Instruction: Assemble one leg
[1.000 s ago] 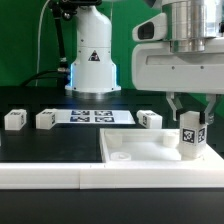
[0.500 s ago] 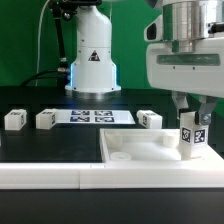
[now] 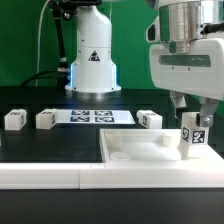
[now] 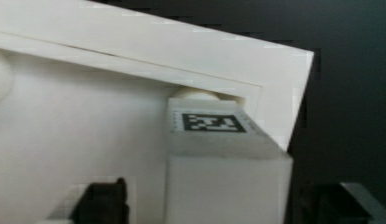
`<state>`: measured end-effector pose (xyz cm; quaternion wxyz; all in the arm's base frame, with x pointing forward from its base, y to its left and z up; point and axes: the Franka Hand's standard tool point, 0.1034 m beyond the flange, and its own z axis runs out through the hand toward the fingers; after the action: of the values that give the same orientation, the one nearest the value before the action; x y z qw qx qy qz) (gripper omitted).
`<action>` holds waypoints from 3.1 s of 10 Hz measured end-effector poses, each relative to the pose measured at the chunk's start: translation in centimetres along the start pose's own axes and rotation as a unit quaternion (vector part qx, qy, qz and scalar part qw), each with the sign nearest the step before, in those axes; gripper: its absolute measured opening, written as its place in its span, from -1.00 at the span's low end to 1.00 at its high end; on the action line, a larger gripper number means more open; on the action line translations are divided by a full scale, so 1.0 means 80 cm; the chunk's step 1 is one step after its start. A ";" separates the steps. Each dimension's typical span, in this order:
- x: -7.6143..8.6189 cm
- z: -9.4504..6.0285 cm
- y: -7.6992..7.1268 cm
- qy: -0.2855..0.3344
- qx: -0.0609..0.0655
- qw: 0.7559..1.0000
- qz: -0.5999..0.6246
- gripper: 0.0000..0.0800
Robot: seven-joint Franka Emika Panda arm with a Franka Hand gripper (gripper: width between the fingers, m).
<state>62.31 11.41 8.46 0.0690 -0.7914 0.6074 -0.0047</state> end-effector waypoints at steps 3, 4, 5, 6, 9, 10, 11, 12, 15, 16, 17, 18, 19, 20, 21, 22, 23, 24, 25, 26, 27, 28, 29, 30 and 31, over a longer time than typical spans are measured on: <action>-0.004 0.001 0.001 -0.003 -0.007 0.989 -0.148 0.58; -0.005 0.001 0.000 -0.003 -0.007 0.983 -0.184 0.62; -0.005 0.001 0.001 -0.003 -0.008 0.973 -0.229 0.62; -0.005 0.002 0.002 -0.004 -0.008 0.960 -0.281 0.62; -0.007 -0.001 -0.003 0.002 -0.029 0.899 -0.437 0.62; -0.008 -0.001 -0.004 0.006 -0.039 0.873 -0.486 0.62; -0.004 -0.001 -0.004 0.000 -0.045 0.855 -0.517 0.62; -0.002 0.000 -0.004 -0.002 -0.050 0.826 -0.561 0.62; 0.004 0.002 -0.004 0.002 -0.048 0.783 -0.621 0.62; 0.004 0.002 -0.004 0.002 -0.048 0.782 -0.622 0.62; 0.004 0.002 -0.004 0.002 -0.048 0.786 -0.617 0.40; 0.004 0.002 -0.004 0.002 -0.048 0.789 -0.612 0.40; 0.004 0.002 -0.004 0.002 -0.047 0.789 -0.612 -0.19; 0.004 0.002 -0.004 0.002 -0.047 0.789 -0.612 -0.27; 0.003 0.002 -0.004 0.003 -0.047 0.810 -0.585 -0.27; 0.003 0.002 -0.004 0.004 -0.045 0.838 -0.544 -0.27; 0.004 0.002 -0.004 0.000 -0.040 0.863 -0.504 -0.27; 0.004 0.002 -0.005 0.001 -0.037 0.885 -0.465 -0.27; 0.004 0.003 -0.005 0.003 -0.029 0.911 -0.411 -0.27; 0.005 0.003 -0.005 0.004 -0.024 0.926 -0.376 -0.27; 0.005 0.003 -0.004 0.003 -0.018 0.949 -0.316 -0.27; 0.003 0.004 -0.003 0.005 -0.019 0.969 -0.245 -0.27; 0.003 0.004 -0.002 0.007 -0.019 0.978 -0.209 -0.27; 0.002 0.005 -0.002 0.007 -0.018 0.989 -0.144 -0.27; 0.002 0.005 -0.002 0.009 -0.018 0.996 -0.084 -0.27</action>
Offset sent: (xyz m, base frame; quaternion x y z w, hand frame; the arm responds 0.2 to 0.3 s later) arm 0.0018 0.0067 0.0005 -0.0225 -0.0023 -0.2708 0.9624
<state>62.53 11.30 8.09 0.0489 -0.8409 0.5390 -0.0065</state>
